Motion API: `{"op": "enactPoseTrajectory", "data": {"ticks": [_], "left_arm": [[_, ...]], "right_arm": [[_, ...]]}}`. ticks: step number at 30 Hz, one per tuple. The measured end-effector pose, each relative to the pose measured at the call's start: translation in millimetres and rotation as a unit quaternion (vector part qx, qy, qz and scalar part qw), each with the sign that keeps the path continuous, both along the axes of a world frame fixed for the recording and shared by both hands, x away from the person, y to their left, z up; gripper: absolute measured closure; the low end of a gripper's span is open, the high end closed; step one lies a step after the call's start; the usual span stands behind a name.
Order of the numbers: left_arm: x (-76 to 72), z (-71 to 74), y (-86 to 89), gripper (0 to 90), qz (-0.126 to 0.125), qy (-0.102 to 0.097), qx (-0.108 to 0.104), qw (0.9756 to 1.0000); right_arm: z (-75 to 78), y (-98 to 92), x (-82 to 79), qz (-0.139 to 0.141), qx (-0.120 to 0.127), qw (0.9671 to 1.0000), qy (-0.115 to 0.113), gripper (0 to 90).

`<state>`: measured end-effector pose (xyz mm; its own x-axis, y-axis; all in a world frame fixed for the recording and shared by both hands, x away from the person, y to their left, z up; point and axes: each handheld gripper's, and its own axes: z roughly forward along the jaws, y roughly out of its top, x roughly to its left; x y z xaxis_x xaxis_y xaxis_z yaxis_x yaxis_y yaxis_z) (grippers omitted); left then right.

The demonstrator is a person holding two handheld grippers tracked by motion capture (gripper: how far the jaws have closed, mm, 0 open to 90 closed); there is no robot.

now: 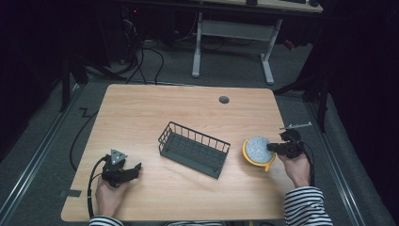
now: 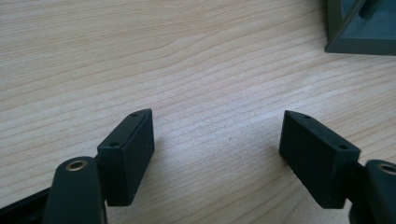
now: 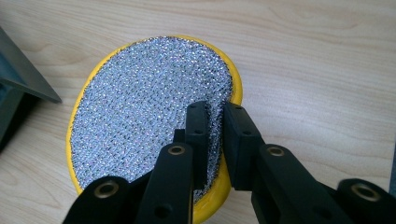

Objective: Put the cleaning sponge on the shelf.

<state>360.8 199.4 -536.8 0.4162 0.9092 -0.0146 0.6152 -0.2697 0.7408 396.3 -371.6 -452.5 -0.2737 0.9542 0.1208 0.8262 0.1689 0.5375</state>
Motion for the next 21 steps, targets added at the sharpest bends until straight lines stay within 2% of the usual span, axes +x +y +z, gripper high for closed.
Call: {"op": "enactPoseTrajectory", "data": {"ticks": [8,16,21], "left_arm": [[0.0,0.0,-0.1,26.7,0.0,0.0,0.0,1.0],[0.0,0.0,-0.2,26.3,-0.001,0.0,0.0,1.0],[0.0,0.0,-0.3,26.2,-0.001,0.0,0.0,1.0]], "right_arm": [[11.6,3.6,-1.4,0.008,0.001,0.9998,-0.017,81.1],[27.3,9.0,-3.7,0.015,0.003,0.9988,-0.047,81.2],[36.5,12.2,-2.5,0.023,0.013,0.998,-0.057,81.2]]}}
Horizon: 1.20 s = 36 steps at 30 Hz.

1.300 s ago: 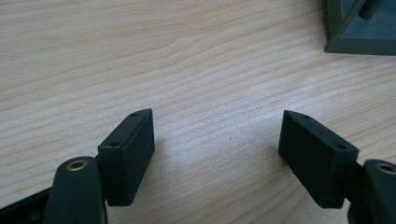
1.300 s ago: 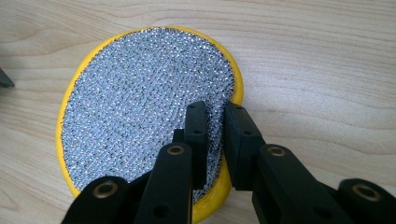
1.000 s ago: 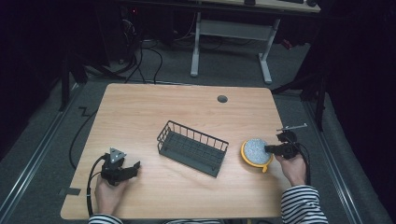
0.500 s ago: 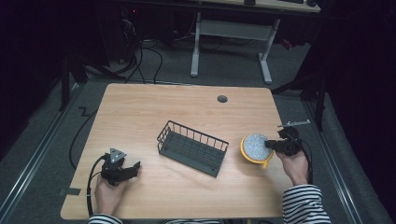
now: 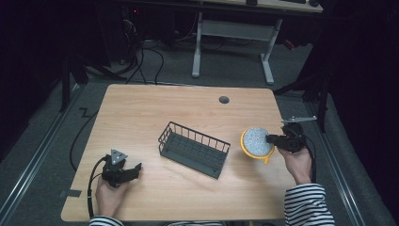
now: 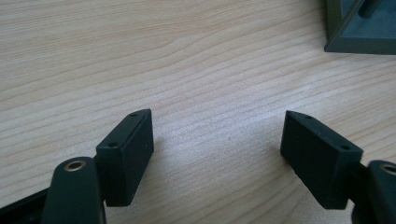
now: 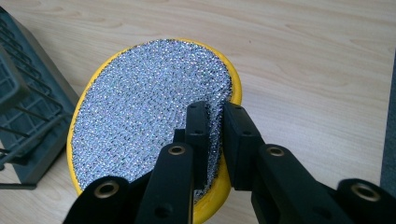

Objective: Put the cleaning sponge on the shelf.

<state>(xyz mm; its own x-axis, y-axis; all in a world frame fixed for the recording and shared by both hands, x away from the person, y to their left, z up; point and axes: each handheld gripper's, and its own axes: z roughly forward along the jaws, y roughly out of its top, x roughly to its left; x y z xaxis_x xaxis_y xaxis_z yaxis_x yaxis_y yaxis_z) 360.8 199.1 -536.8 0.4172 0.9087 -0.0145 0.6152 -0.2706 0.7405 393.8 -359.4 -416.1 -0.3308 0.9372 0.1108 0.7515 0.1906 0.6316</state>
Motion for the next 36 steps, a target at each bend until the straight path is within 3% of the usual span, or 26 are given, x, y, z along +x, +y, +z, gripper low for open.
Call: {"op": "enactPoseTrajectory", "data": {"ticks": [22,36], "left_arm": [[0.2,-0.1,-0.5,26.0,-0.001,-0.001,0.0,1.0],[0.2,-0.1,-0.5,26.0,-0.001,-0.001,0.0,1.0]], "right_arm": [[39.4,34.9,11.0,0.054,-0.002,0.9975,-0.045,81.1],[54.4,88.9,21.2,0.117,-0.015,0.9912,-0.059,80.9]]}}
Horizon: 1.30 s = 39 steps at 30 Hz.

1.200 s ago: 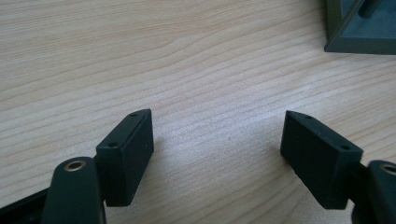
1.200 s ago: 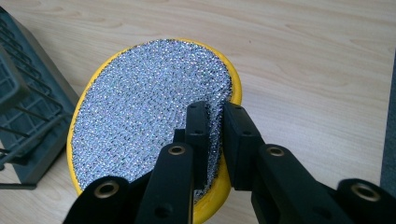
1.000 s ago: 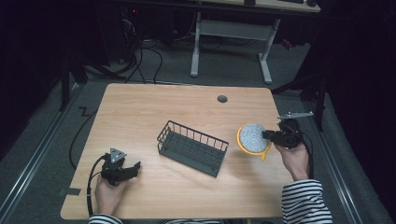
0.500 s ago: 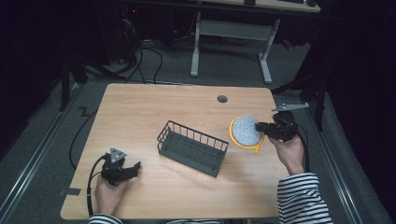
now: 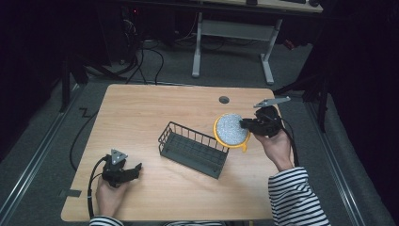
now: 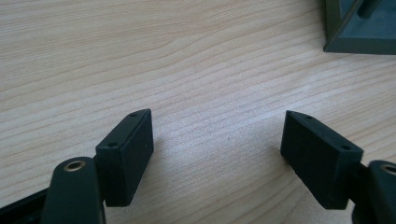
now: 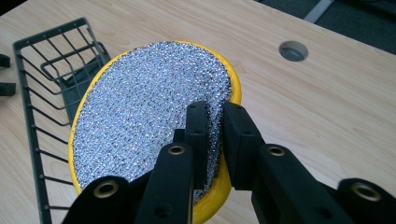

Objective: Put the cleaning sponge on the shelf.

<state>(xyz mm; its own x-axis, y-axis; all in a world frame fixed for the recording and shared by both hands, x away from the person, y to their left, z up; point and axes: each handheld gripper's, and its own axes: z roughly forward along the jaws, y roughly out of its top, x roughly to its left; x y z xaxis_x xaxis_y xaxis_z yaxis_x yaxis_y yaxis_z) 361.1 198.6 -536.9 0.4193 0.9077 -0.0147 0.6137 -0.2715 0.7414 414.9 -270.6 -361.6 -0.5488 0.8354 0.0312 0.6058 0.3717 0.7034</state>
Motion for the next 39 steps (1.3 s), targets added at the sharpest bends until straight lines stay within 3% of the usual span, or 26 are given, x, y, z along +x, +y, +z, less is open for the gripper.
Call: {"op": "enactPoseTrajectory", "data": {"ticks": [12,18,34,39], "left_arm": [[0.0,0.0,0.0,26.0,0.0,0.0,0.0,1.0],[0.1,0.0,0.0,26.0,0.0,0.0,0.0,1.0],[0.4,-0.1,-0.3,25.3,-0.002,0.0,-0.001,1.0],[0.6,-0.2,-0.3,25.0,-0.003,0.001,-0.001,1.0]], "right_arm": [[-11.9,47.6,12.5,0.04,-0.01,0.9991,0.002,80.7],[-20.4,66.5,15.0,0.055,-0.031,0.998,0.0,80.5],[-30.4,84.5,12.9,0.087,-0.05,0.9948,-0.015,80.5],[-34.1,83.6,12.5,0.091,-0.038,0.9951,-0.01,80.1]]}}
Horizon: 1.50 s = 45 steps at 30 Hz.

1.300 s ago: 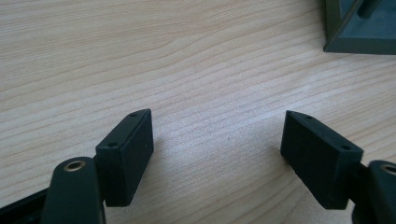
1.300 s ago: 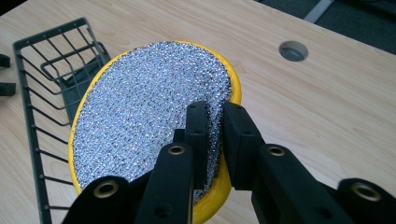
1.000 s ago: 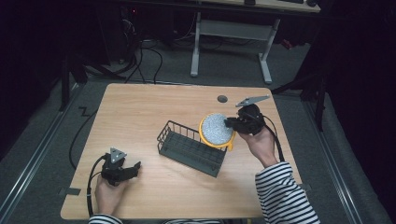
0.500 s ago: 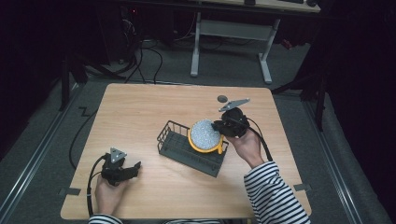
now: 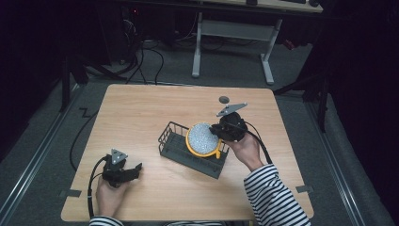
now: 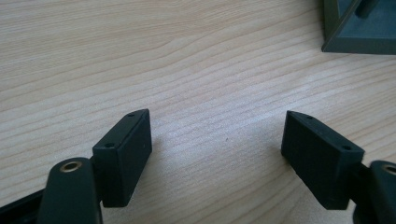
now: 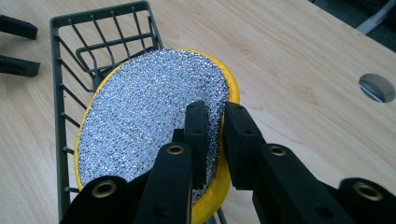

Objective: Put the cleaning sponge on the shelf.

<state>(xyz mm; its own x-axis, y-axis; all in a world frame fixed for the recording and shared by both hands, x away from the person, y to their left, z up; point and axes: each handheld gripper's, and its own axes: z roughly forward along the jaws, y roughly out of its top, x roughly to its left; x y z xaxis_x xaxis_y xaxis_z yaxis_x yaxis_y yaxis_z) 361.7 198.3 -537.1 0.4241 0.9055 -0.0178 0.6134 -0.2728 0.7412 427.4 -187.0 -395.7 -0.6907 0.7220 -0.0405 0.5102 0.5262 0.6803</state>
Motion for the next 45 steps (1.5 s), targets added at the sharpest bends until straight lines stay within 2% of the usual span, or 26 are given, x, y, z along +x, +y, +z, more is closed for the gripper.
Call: {"op": "enactPoseTrajectory", "data": {"ticks": [3,8,11,13,25,32,35,45], "left_arm": [[0.0,0.0,-0.1,25.0,0.0,0.0,0.0,1.0],[0.0,0.0,-0.1,25.0,0.0,0.0,0.0,1.0],[0.0,0.0,0.0,25.0,0.0,0.0,0.0,1.0],[0.0,0.0,0.0,25.0,0.0,0.0,0.0,1.0],[0.0,0.0,-0.1,25.0,0.0,0.0,0.0,1.0],[0.0,0.0,-0.1,25.0,0.0,0.0,0.0,1.0],[0.0,0.0,-0.1,25.0,0.0,0.0,0.0,1.0],[0.0,0.0,-0.1,25.0,0.0,0.0,0.0,1.0]], "right_arm": [[-3.0,-2.3,-1.0,0.003,0.008,1.0,0.005,79.7],[-2.2,-2.4,-4.1,0.011,0.005,0.9999,0.001,79.6],[-2.6,-1.2,-7.3,0.022,0.005,0.9997,-0.004,82.7],[-2.4,-0.6,-8.5,0.027,0.007,0.9996,-0.003,84.9],[-7.2,3.4,-11.4,0.038,0.006,0.9992,0.007,85.4],[-8.4,-4.1,-12.3,0.027,0.032,0.999,0.014,80.3],[-5.3,-8.5,-13.1,0.019,0.037,0.9991,0.008,74.1],[7.7,-28.9,-16.4,-0.013,0.068,0.9976,-0.01,65.3]]}}
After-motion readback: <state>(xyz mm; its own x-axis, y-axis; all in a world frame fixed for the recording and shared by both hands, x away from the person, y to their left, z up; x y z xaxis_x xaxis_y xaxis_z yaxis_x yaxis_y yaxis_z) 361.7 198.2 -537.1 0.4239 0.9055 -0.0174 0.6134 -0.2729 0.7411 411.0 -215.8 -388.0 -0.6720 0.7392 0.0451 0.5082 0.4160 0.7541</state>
